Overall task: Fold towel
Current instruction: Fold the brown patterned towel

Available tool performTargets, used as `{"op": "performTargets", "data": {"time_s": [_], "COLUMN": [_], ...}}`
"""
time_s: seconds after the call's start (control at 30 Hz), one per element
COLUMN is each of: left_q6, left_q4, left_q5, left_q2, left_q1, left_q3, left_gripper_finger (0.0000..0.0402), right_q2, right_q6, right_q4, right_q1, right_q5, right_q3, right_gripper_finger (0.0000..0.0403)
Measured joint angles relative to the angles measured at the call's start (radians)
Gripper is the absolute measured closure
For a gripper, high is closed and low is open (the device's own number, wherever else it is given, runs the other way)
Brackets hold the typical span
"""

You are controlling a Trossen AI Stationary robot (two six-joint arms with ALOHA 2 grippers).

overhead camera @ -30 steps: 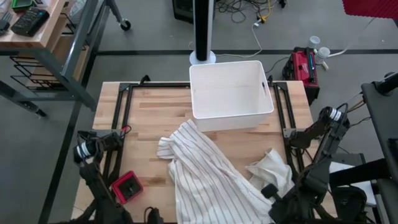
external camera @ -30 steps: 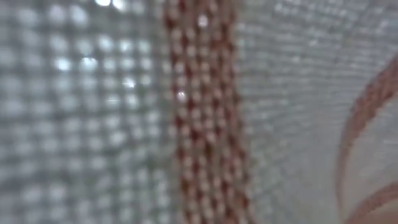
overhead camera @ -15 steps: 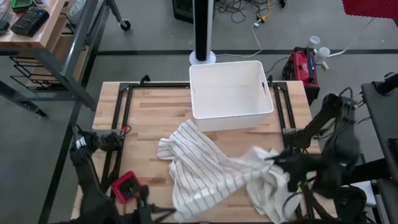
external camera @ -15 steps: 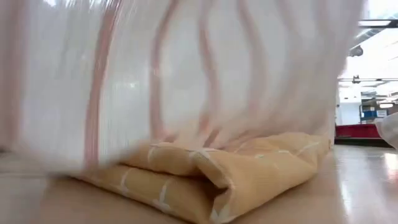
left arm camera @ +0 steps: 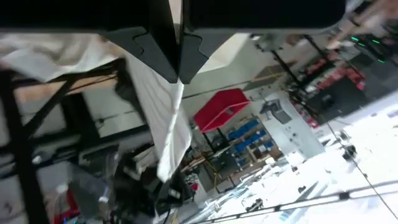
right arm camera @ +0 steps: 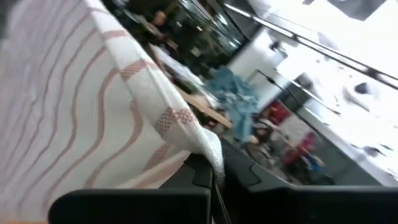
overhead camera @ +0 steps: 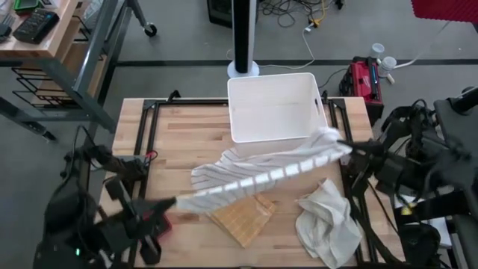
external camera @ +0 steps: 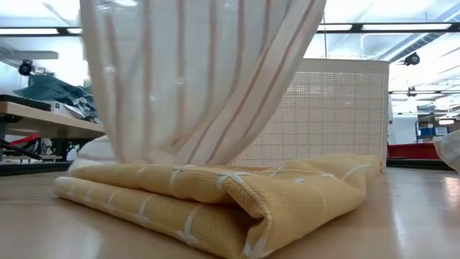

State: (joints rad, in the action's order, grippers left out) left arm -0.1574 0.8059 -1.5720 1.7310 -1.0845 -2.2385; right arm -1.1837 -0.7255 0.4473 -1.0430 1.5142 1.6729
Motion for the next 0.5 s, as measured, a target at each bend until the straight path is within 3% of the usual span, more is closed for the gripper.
{"op": "performTargets", "data": {"time_s": [0.1, 0.2, 0.37, 0.43, 0.5], "left_q6": [-0.091, -0.165, -0.183, -0.174, -0.148], "left_q4": [0.002, -0.005, -0.004, 0.014, 0.054], "left_q5": [0.001, 0.000, 0.000, 0.000, 0.001], "left_q2": [-0.050, -0.102, -0.167, -0.183, -0.194], "left_q1": [0.049, 0.115, 0.198, 0.207, 0.205], "left_q3": [0.004, -0.017, -0.027, -0.024, -0.024], "left_gripper_finger": [0.0401, 0.0401, 0.0401, 0.0401, 0.0401], "right_q2": [-0.005, -0.004, 0.005, 0.005, 0.008], "right_q6": [-0.230, -0.316, -0.244, -0.196, -0.118], "right_q4": [-0.221, -0.263, -0.262, -0.241, -0.161], "right_q1": [0.048, 0.080, 0.084, 0.084, 0.084], "right_q5": [-0.020, -0.172, -0.359, -0.337, -0.242], "right_q3": [0.037, 0.107, 0.171, 0.169, 0.153], "right_gripper_finger": [0.0403, 0.0403, 0.0403, 0.0403, 0.0403]}}
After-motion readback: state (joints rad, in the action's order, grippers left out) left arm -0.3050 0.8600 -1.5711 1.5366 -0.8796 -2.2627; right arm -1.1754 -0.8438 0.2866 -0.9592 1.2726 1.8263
